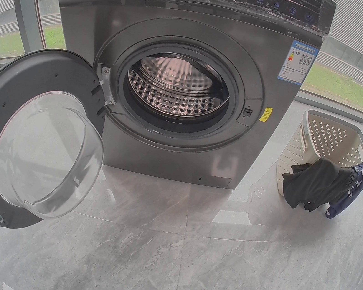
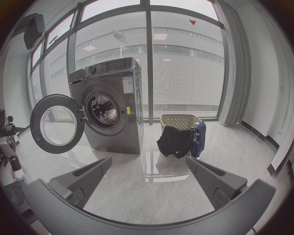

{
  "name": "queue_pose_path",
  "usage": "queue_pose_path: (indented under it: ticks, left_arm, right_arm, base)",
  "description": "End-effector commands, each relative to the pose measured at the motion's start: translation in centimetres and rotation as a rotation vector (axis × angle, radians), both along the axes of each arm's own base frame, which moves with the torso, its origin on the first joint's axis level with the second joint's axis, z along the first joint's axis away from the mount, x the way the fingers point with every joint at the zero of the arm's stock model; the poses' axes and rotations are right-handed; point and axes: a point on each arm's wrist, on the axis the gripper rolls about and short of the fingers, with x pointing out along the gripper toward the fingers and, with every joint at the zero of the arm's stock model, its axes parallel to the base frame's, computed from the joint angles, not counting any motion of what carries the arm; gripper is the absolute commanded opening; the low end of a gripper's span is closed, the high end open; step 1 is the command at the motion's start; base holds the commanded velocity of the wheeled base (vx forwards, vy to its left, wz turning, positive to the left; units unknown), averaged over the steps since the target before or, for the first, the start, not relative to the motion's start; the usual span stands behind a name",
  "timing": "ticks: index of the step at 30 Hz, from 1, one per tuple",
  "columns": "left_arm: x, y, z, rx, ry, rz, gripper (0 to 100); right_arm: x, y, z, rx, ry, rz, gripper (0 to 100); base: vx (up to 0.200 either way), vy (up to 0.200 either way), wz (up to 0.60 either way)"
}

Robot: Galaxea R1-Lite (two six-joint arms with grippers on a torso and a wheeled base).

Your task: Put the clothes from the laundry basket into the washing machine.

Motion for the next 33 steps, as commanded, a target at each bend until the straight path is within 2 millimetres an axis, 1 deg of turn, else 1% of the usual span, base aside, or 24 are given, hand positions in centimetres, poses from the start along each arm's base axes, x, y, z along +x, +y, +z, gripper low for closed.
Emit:
queue_pose_path:
  ticks: [1, 6, 15, 27, 33]
  left_arm:
    - [-0.01, 0.00, -0.52, -0.001, -0.001, 0.001, 100]
    - [-0.02, 0.00, -0.48, -0.001, -0.003, 0.001, 100]
    - [-0.02, 0.00, -0.48, 0.000, -0.003, 0.001, 100]
    - [-0.01, 0.00, -0.52, -0.001, -0.001, 0.001, 100]
    - [-0.02, 0.00, -0.50, -0.001, -0.001, 0.001, 100]
  right_arm:
    - [0.06, 0.00, -0.50, 0.000, 0.008, 0.001, 100]
    - [0.07, 0.00, -0.50, -0.001, 0.009, 0.001, 100]
    - [0.07, 0.00, -0.50, -0.001, 0.009, 0.001, 100]
    - [0.07, 0.00, -0.50, -0.001, 0.009, 0.001, 100]
    - [0.07, 0.00, -0.50, -0.001, 0.009, 0.001, 100]
  base:
    - [0.000, -0.200, 0.00]
    - [0.000, -0.200, 0.00]
    - [0.000, 0.000, 0.00]
    - [0.200, 0.000, 0.00]
    - [0.000, 0.000, 0.00]
